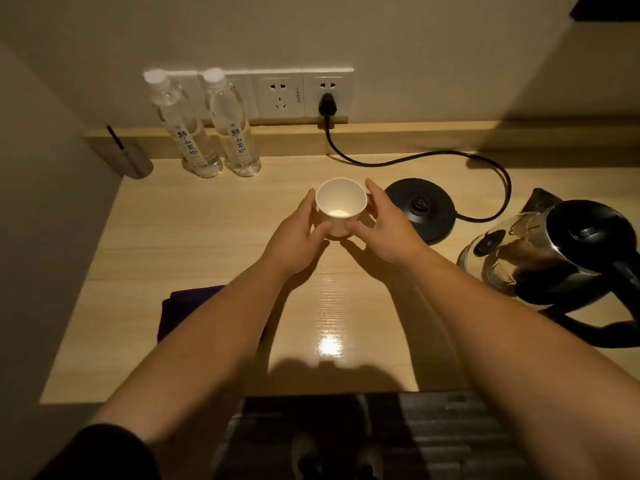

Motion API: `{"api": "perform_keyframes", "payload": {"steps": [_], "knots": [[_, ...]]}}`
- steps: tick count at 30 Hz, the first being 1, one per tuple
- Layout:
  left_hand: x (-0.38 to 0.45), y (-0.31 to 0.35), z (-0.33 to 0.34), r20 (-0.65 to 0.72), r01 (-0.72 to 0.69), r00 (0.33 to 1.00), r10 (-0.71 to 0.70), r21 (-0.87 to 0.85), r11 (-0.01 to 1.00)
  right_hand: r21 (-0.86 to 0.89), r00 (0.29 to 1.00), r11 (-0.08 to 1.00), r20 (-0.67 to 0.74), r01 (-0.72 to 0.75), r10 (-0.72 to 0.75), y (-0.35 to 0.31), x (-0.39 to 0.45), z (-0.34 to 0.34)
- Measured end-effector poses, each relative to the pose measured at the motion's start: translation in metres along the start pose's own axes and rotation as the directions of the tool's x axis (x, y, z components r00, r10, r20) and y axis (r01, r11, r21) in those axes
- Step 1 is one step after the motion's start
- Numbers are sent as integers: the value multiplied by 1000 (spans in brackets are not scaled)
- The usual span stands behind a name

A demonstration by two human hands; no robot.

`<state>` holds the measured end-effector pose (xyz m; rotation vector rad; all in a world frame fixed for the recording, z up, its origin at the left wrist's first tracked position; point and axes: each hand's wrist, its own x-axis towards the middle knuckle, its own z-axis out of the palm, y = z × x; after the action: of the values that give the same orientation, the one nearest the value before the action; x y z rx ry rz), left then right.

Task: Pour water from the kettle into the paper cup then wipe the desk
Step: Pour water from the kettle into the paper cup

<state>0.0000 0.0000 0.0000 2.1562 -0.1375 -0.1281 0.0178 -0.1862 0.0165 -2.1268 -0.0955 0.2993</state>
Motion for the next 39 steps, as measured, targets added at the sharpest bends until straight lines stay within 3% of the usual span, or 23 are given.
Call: {"api": "perform_keyframes", "payload": {"steps": [8, 19, 28, 35, 39], "knots": [[-22, 20, 16, -74, 45, 996, -49, -46, 998, 48, 999, 998, -15, 42, -41, 1, -24, -9], [-118, 45, 67, -59, 159, 986, -158, 10, 987, 34, 999, 999, 44, -3, 2, 25, -125, -13], [-132, 47, 76, -58, 191, 980, -191, -17, 982, 37, 1000, 999, 22, -9, 9, 32, -141, -8], [-130, 39, 77, -15, 251, 966, -258, -187, 950, -14, 999, 999, 11, -33, 33, 30, -144, -18], [-128, 39, 81, 23, 254, 966, -259, -298, 920, -91, 995, 996, -92, 27, -35, 19, -162, -43]]}}
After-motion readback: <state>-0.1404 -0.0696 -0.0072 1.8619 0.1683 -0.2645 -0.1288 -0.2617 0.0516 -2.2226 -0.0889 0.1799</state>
